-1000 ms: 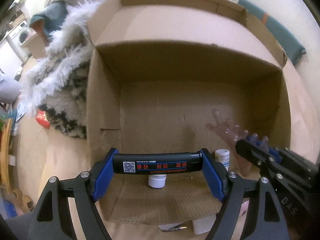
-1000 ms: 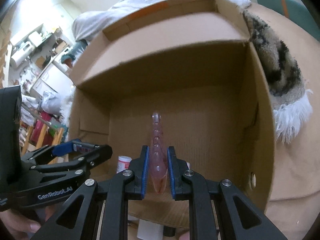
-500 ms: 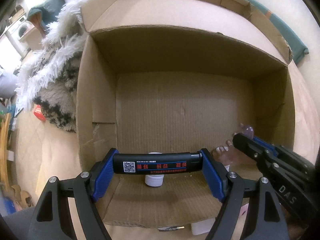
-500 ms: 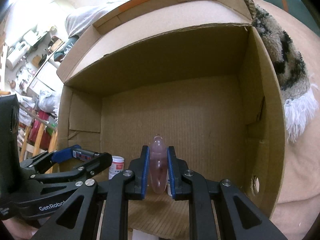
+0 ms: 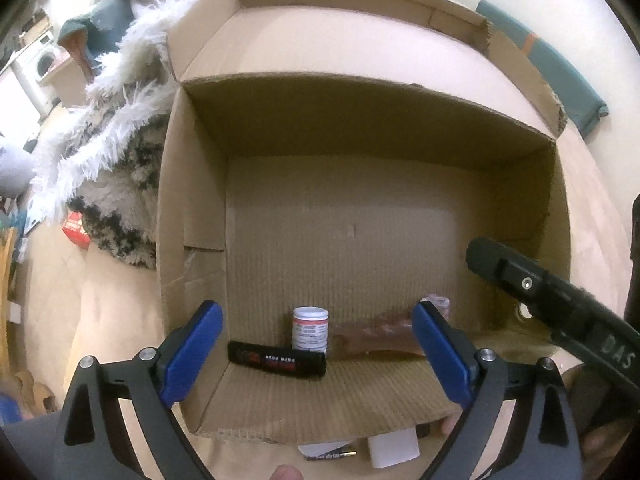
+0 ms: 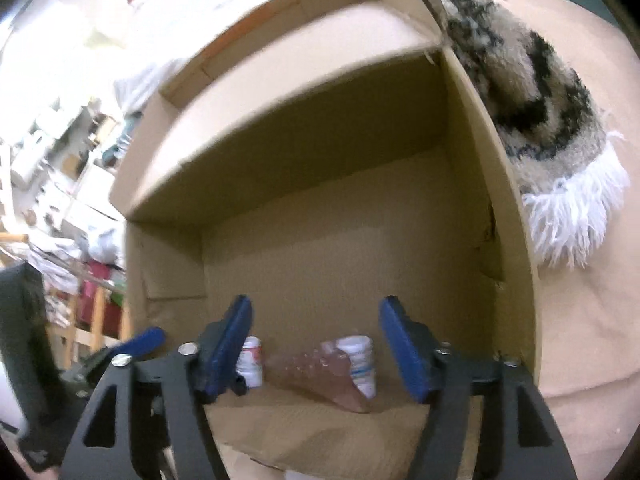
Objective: Organize rigid objects
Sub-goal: 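Lower the pink toy and black lighter into the box and open both tools, then withdraw both open tools from the box toward the remaining items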
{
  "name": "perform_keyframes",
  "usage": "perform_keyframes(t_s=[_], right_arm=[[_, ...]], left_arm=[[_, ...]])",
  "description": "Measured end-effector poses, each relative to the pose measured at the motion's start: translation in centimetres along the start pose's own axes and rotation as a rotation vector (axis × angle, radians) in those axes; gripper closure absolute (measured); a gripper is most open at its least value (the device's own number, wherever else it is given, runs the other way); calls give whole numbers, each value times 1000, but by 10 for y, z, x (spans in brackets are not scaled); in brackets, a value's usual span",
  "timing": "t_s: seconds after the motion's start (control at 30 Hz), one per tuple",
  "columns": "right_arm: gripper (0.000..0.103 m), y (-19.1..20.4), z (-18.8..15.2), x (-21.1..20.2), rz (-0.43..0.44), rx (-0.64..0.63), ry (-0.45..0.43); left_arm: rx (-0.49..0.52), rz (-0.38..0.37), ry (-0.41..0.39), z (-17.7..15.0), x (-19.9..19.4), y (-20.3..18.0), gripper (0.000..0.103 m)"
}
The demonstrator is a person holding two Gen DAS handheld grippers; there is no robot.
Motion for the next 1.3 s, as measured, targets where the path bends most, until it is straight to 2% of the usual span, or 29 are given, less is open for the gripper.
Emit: perform_keyframes(t_s=[0.1,0.2,1.0,1.3], right_arm=[[16,7,1,-7,10,-27,-32],[12,10,2,-8,17,-37,-40],[12,-7,4,-16,11,9,-51],[12,-13,-2,-37,5,13,-67]], left_arm=[[7,-3,-9,3,-2,0,8],[6,0,-19,3,-6,0,8],[14,13,-53,13,-30,13,8],[26,28,-73,14,-50,13,8]])
Point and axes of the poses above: each gripper's, at about its wrist camera, not at the fingertips, and x roughly the way its jaws point, y to its left, z to its top, the point moved 8 cm from there along x, roughly the way its jaws point, and after that the axes turned 13 degrees about -z, right-handed, at the moved point
